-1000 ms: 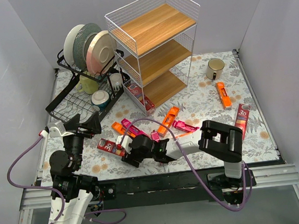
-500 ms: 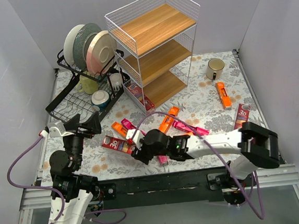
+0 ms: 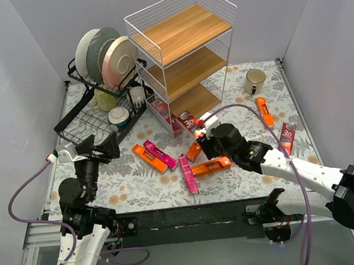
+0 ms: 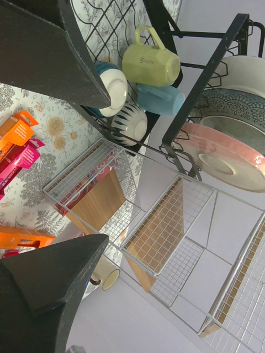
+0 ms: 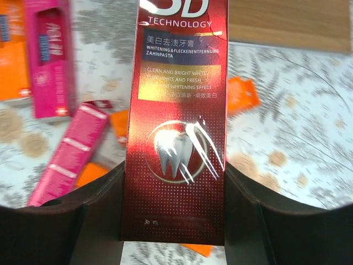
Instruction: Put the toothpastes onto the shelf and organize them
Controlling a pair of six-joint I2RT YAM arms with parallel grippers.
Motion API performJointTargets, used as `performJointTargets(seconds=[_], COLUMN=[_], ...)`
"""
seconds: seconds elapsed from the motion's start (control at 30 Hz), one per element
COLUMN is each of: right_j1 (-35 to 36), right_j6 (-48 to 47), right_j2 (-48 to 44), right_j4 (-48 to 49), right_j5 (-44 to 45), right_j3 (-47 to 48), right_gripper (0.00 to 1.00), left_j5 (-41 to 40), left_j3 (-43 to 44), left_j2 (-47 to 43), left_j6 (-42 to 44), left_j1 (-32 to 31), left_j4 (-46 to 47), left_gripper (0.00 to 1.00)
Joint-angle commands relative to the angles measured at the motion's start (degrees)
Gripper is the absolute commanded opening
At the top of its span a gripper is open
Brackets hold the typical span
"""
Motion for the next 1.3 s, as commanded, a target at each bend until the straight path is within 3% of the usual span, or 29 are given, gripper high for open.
performJointTargets(seconds=[0.0,0.17,0.37,0.63,0.93,1.03,1.27], right_j1=[-7.3,-17.7,-22.9,-25.0,-25.0,-25.0,-25.0], right_j6=[-0.7,-1.2,-5.6,-5.9,-2.2,-1.8,0.3], right_j2=[-3.6,-0.6,10.8,26.0,38.6,41.2,44.2], right_j4=[0.8,8.5,18.6,31.9,38.5,40.1,40.5], right_j5=[1.6,-5.8,-13.3,-19.1,-19.5,-19.5,-18.8], right_j3=[-0.1,1.1,5.0,11.0,16.7,17.3,18.3], right_gripper=[0.48,0.47,0.47,0.47,0.49,0.55,0.80], left_j5=[-0.2,0.2,0.2,0.2,0.3,0.2,0.7], left_j3=[0.5,0.4,0.5,0.5,0.5,0.4,0.5], left_j2=[-0.1,-0.3,-0.7,-0.4,0.2,0.5,0.8], left_j6=[0.3,0.2,0.2,0.3,0.4,0.4,0.6], left_j1=[-0.1,-0.2,-0.1,-0.2,-0.2,-0.3,-0.3], left_j4=[-0.6,-0.1,-0.4,-0.6,-0.4,-0.4,-0.2], left_gripper=[0.98,0.98,0.98,0.98,0.98,0.98,0.98])
